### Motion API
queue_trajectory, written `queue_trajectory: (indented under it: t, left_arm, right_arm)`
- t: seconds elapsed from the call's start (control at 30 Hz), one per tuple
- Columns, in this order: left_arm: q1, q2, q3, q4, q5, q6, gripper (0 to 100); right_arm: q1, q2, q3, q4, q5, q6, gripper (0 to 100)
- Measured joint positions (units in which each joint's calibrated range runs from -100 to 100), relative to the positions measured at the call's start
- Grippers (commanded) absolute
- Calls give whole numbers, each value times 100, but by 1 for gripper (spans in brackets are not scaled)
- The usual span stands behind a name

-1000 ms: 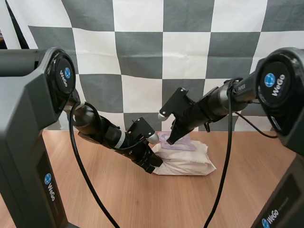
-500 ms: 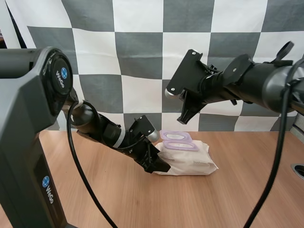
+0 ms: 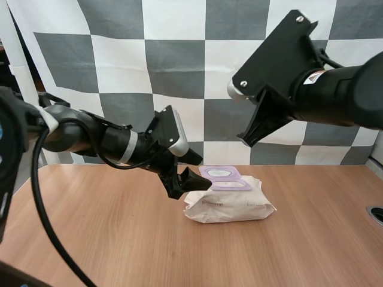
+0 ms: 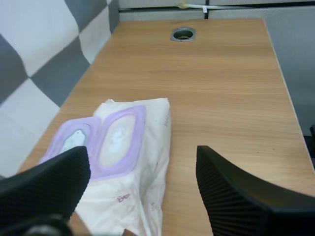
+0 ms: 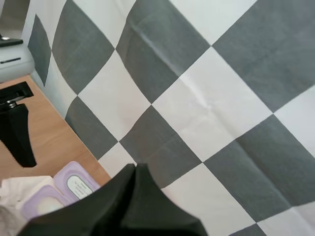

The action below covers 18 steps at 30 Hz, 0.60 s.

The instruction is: Open the wet wipes lid

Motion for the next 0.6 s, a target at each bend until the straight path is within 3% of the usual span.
queue_trajectory:
  t: [0.13, 0.2, 0.23, 0.37, 0.4, 0.6]
  left_arm:
    - [186, -756, 0, 293, 0, -403, 100]
    - [211, -1153, 0, 409, 0, -596, 88]
    - [211, -1233, 0, 410, 0, -663, 77]
    - [211, -2075, 0, 305, 0, -1162, 5]
    - [211, -2282, 0, 258, 0, -1281, 0]
    - [139, -3471, 0, -182, 0, -1945, 0]
  right_arm:
    - [0, -759, 0, 0, 7, 562, 0]
    - [0, -1159, 0, 0, 7, 813, 0]
    - [0, -1197, 0, 0, 7, 839, 0]
    - [0, -2112, 0, 0, 7, 1271, 0]
    - [0, -2249, 0, 0, 7, 1327, 0]
    - [0, -2713, 0, 0, -7, 1598, 0]
